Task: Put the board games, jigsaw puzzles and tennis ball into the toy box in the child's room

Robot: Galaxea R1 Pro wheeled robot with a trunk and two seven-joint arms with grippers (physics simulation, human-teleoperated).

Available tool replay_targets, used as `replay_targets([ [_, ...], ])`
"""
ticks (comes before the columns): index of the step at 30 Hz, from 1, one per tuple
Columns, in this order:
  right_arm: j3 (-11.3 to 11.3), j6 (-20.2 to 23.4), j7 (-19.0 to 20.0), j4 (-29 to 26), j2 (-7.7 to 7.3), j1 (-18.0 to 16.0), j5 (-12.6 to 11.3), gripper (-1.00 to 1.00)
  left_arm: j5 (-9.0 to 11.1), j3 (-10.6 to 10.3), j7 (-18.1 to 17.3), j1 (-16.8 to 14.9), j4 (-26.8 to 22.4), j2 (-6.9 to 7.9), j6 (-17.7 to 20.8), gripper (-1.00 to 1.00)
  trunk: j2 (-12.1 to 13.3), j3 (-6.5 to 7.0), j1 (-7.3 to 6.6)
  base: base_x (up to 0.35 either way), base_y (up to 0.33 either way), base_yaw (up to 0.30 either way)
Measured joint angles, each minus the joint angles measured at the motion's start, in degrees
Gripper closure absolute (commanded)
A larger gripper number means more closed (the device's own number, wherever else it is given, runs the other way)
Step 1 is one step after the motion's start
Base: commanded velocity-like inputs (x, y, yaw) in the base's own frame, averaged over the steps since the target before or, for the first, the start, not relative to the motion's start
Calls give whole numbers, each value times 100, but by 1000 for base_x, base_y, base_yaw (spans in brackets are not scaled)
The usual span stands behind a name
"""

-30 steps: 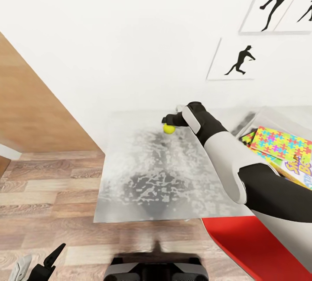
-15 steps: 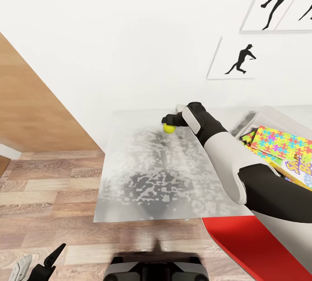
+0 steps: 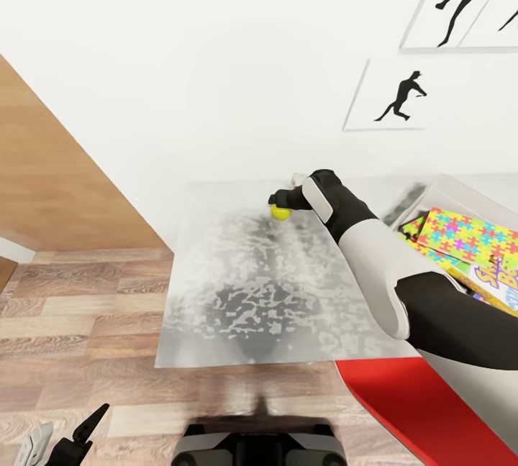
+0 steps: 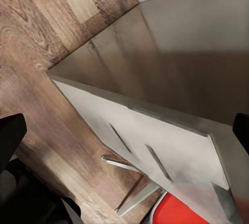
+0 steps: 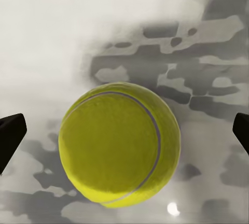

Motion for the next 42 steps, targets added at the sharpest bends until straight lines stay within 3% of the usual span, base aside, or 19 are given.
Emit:
replay_targets([
  [25,0,-10,0,-1,0,31,3,-100,0,1,0,0,0,0,1,-100,0,-67,0,0,0,0],
  [26,0,-10,0,-1,0,32,3,100,0,0,-2,0,0,0,1,-100,0,-68,0,0,0,0],
  [42,1,1,18,-1,0,34,27,100,0,0,-4,0,-1,0,0,-100,0,-68,0,0,0,0],
])
